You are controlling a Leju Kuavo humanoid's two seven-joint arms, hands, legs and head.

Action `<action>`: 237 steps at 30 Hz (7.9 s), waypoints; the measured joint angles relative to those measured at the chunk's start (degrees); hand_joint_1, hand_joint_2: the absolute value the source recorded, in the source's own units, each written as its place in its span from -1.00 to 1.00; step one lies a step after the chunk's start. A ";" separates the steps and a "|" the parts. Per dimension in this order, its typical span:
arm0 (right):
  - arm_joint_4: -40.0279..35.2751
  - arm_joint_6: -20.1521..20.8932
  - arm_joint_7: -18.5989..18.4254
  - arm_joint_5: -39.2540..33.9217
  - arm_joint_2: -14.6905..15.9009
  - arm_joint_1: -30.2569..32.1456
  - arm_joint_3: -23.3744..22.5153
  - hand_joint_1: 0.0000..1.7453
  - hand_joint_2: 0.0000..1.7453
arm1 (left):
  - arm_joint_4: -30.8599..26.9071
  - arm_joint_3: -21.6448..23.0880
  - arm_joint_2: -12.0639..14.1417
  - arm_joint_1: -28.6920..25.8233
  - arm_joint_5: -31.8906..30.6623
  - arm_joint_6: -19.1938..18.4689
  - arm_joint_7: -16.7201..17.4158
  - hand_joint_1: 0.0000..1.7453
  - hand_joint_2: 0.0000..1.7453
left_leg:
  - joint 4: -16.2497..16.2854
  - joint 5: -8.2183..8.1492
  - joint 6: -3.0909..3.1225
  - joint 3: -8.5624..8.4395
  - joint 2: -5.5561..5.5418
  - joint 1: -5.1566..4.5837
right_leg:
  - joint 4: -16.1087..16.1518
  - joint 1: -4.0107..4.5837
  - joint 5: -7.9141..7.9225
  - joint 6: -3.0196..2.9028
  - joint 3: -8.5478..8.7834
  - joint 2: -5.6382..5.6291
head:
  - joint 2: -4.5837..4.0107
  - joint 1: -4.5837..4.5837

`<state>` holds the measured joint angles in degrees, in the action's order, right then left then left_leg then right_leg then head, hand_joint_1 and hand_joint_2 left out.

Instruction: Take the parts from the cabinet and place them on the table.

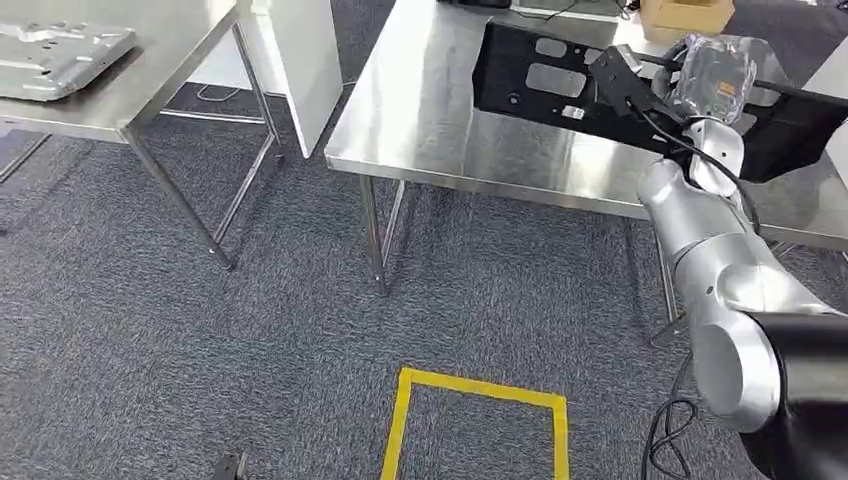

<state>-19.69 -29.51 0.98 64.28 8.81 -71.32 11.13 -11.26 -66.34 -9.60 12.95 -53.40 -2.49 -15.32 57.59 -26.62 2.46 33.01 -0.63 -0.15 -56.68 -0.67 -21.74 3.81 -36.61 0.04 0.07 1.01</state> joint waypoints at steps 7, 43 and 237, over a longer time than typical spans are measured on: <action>-0.09 0.00 -0.02 0.02 0.13 -0.30 -0.02 1.00 1.00 | 0.00 0.04 0.09 0.09 0.00 0.02 0.02 -1.00 1.00 | 9.43 -5.04 -1.90 4.58 0.46 0.58 | -0.06 -0.53 -1.35 -3.03 1.09 -0.29 | 0.00 0.70; 0.81 1.38 -4.05 0.70 0.42 1.04 -0.15 1.00 1.00 | 0.02 0.07 0.13 -0.39 0.74 0.07 0.15 -1.00 1.00 | 10.53 0.86 -0.96 8.87 0.45 0.68 | -0.15 -0.02 -3.92 -3.37 4.01 -0.73 | 0.00 0.74; -0.41 -4.89 -12.62 22.67 -0.44 5.17 -1.71 -1.00 -1.00 | -0.07 -0.13 -0.28 -2.70 5.92 2.03 0.29 -1.00 -1.00 | -0.41 3.59 0.58 3.83 0.16 -0.79 | 1.05 -0.16 -3.95 -1.61 4.09 -0.05 | 0.00 1.03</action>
<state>-20.11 -34.39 -11.63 86.95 8.37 -66.15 9.42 -11.32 -66.47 -9.88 10.26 -47.47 -0.46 -15.04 57.18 -23.03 3.04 36.84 -0.47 -0.94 -55.63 -0.83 -25.69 2.20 -32.52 -0.01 0.07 2.03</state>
